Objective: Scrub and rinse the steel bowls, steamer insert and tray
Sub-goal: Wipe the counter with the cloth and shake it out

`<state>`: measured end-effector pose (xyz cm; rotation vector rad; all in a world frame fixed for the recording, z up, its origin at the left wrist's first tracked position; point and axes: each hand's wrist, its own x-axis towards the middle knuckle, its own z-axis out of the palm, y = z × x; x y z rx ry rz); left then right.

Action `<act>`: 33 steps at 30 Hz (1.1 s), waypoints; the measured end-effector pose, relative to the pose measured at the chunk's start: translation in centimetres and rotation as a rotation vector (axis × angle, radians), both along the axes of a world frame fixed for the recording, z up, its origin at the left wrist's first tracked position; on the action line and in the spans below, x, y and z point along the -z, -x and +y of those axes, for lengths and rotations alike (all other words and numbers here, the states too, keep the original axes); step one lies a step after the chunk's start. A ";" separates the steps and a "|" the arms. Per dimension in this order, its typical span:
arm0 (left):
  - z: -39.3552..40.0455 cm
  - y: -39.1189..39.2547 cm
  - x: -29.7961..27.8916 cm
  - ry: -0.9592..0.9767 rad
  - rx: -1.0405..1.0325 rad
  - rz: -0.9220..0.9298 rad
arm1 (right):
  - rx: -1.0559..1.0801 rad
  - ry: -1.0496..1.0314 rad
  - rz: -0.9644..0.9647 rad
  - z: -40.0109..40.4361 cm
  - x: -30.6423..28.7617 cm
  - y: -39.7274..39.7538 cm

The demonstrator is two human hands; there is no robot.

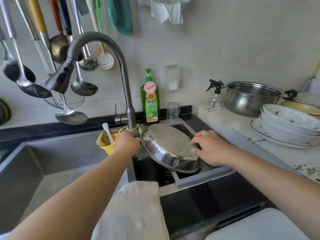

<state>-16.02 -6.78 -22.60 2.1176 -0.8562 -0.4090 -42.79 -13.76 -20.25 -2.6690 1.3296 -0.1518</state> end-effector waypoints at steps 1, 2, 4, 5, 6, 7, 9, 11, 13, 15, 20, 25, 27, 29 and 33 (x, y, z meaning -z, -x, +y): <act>0.8 -0.5 0.1 -0.002 0.019 0.011 | -0.003 -0.005 -0.015 0.1 0.0 -0.3; 1.7 -1.0 0.3 -0.007 0.040 0.068 | -0.006 -0.012 -0.032 0.2 0.0 -0.5; 4.0 -2.8 0.1 0.042 0.090 0.295 | -0.017 -0.024 -0.084 0.6 0.0 -1.5; 5.5 -3.8 -0.5 0.087 0.102 0.396 | -0.029 -0.025 -0.122 1.0 0.0 -2.2; 6.9 -4.7 -1.3 0.160 0.110 0.477 | -0.038 -0.023 -0.168 1.3 -0.1 -2.8; 8.1 -5.8 -1.8 0.257 0.115 0.528 | -0.049 -0.023 -0.216 1.7 -0.1 -3.5; 10.0 -8.7 -1.6 0.344 0.086 0.594 | -0.075 -0.021 -0.289 2.8 0.1 -5.3; 11.6 -11.4 0.9 0.027 -0.056 0.426 | -0.115 -0.011 -0.308 4.3 0.7 -7.0; 13.5 -13.2 5.7 -0.526 -0.036 -0.040 | -0.161 -0.022 -0.313 6.3 1.3 -8.5; 15.1 -13.9 6.7 -0.682 0.071 -0.238 | -0.228 -0.028 -0.307 8.3 2.2 -9.5; 17.2 -10.9 4.9 -0.591 0.186 -0.400 | -0.366 -0.102 -0.183 13.6 4.6 -11.0; 20.3 -7.3 4.2 -0.355 0.281 -0.301 | -0.509 -0.170 -0.047 18.1 6.1 -11.4; 21.8 -6.6 4.6 -0.334 0.243 -0.336 | -0.540 -0.131 0.120 18.9 7.1 -11.1; 23.6 -6.2 5.3 -0.327 0.205 -0.382 | -0.529 -0.066 0.186 19.0 7.7 -10.2; 27.5 -5.9 6.6 -0.200 0.174 -0.439 | -0.490 -0.062 0.248 17.9 7.3 -7.1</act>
